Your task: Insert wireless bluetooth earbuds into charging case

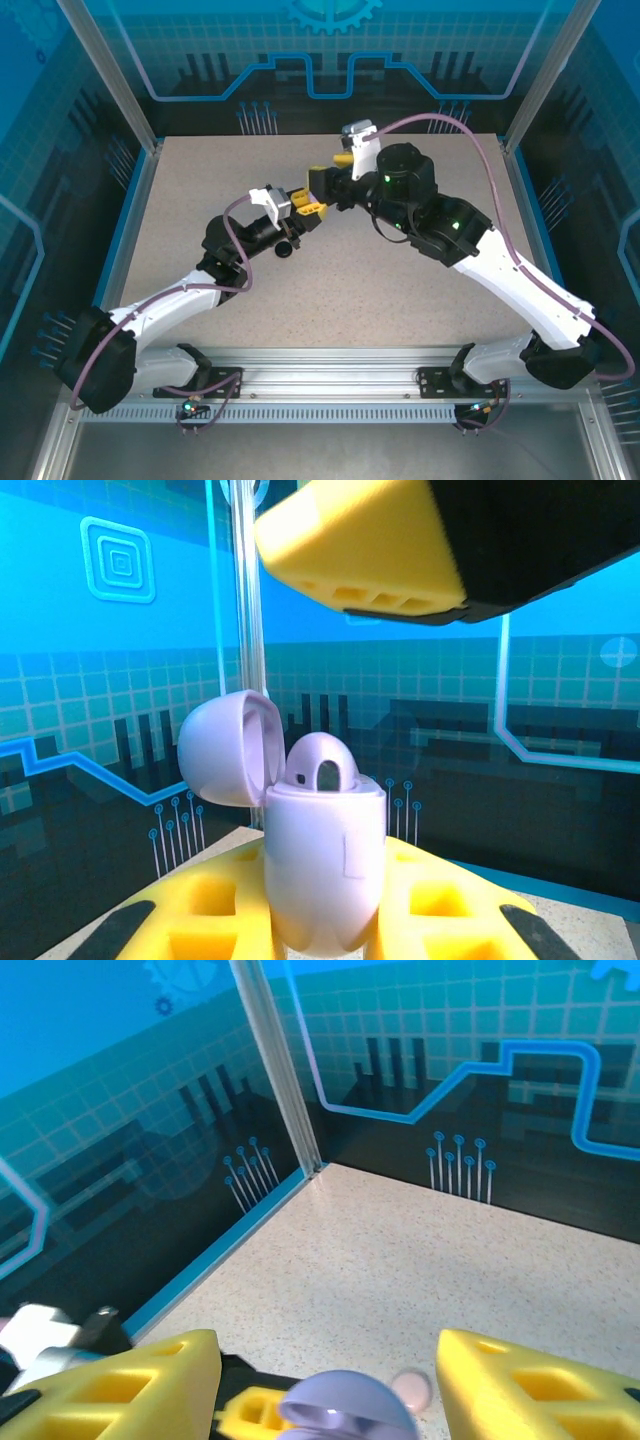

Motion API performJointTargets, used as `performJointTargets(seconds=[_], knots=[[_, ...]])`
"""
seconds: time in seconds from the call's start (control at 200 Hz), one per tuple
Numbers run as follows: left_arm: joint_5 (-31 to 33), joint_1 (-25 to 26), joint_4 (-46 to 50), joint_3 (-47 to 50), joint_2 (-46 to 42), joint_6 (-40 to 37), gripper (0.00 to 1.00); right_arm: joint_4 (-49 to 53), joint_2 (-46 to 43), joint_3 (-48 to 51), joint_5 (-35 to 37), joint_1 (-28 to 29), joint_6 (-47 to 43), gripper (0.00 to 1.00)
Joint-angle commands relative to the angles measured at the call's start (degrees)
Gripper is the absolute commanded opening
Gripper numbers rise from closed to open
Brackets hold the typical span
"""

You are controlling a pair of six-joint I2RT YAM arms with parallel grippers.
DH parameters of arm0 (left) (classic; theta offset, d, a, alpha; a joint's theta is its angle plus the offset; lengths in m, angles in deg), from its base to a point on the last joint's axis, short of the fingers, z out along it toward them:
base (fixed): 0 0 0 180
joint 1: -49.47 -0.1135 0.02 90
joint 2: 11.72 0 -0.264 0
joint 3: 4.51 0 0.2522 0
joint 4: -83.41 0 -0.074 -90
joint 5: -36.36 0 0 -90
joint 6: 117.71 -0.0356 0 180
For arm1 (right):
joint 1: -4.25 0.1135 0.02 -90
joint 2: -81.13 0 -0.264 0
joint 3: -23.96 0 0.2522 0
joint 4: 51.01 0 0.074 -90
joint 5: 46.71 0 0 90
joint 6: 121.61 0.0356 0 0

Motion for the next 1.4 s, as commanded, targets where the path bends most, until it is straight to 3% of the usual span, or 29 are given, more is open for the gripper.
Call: performJointTargets(seconds=[0.0,0.445,0.86,0.985,1.23,1.396], knots=[[-1.28,0.35,-2.6,0.4,-0.28,-0.11,0.0,3.47,-0.81,-1.21,-1.45,-2.89,2.84,0.61],[-3.51,0.75,-4.01,1.63,2.64,2.59,0.0,15.52,6.76,-8.39,-8.38,-11.96,6.37,0.67],[-5.63,2.1,-4.25,1.63,5.08,3.82,0.0,26.85,19.61,-19.93,-16.79,-15.73,6.88,0.68],[-5.74,2.09,-4.16,1.61,5.34,3.75,0.0,27.85,21.88,-21.62,-17.93,-15.85,6.82,0.61],[-5.1,2.08,-4.25,1.72,5.97,3.22,0.0,28.2,22.86,-22.09,-20.16,-15.96,7.11,0.32],[-4.9,2.05,-4.77,1.63,6.62,3.12,0.0,27.42,21.19,-19.95,-20.84,-16.02,7.39,0.24]])
